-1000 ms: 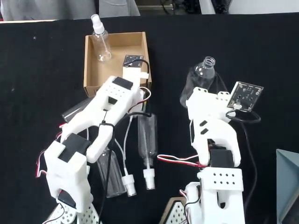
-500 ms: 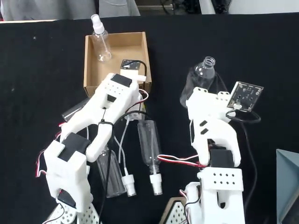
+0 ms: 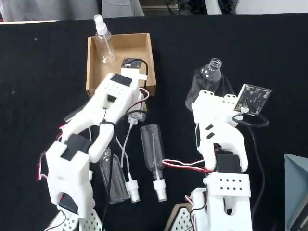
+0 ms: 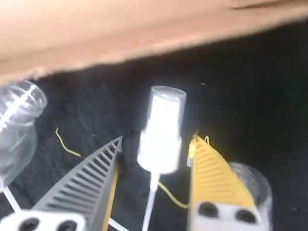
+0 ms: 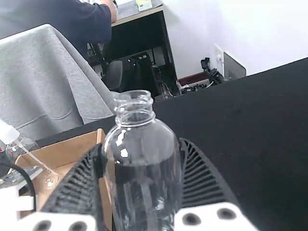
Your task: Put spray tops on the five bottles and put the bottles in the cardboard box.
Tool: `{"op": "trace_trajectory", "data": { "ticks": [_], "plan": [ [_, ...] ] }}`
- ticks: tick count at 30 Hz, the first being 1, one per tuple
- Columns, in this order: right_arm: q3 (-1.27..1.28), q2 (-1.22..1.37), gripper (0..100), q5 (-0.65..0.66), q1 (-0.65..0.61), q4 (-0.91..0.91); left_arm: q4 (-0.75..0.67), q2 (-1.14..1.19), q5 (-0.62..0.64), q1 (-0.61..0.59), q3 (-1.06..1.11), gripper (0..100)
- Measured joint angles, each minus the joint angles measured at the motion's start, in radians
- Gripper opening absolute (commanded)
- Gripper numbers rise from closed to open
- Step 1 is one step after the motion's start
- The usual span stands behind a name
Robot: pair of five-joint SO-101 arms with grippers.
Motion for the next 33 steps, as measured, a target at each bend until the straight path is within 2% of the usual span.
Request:
{"op": "trace_trajectory", "data": {
  "ticks": [8,22,33],
  "plan": [
    [0.0,0.0,1.1,0.0,0.0,0.0,0.06,0.115,-0.041,0.0,-0.135,11],
    [0.0,0.0,1.1,0.0,0.0,0.0,0.094,0.13,-0.043,0.0,-0.172,11],
    [0.0,0.0,1.1,0.0,0.0,0.0,0.299,0.132,-0.043,0.0,-0.318,11]
  ]
}}
